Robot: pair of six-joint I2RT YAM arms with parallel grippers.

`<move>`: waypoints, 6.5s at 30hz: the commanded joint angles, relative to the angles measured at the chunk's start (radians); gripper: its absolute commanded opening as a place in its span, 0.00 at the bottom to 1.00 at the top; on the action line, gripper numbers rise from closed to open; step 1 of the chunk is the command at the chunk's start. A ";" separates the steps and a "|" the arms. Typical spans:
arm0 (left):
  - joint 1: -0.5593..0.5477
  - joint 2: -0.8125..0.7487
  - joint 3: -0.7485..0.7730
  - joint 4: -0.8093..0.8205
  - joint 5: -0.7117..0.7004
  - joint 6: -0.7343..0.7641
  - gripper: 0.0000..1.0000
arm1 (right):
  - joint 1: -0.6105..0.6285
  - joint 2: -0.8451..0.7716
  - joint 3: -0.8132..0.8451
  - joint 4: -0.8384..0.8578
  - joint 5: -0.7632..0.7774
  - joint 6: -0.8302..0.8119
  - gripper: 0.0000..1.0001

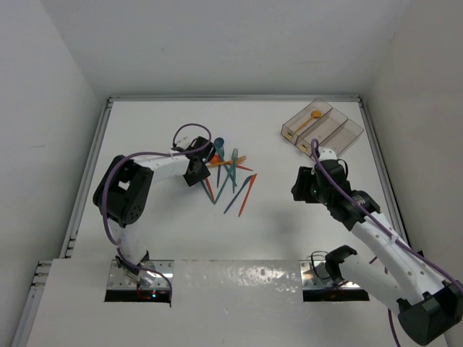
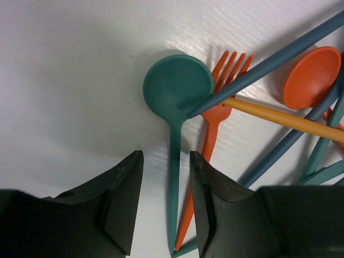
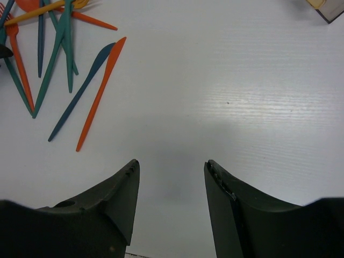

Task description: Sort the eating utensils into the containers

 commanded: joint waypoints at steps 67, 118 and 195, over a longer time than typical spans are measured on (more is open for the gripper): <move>-0.079 -0.369 0.055 0.194 0.382 0.202 0.00 | 0.240 0.716 0.462 0.502 -0.262 0.097 0.00; 0.004 -0.265 0.032 0.050 0.175 0.404 0.78 | -0.377 1.395 1.093 0.313 0.229 0.369 0.00; 0.120 0.332 0.610 0.033 0.146 0.775 0.00 | -0.269 0.575 0.266 0.476 -0.179 0.089 0.45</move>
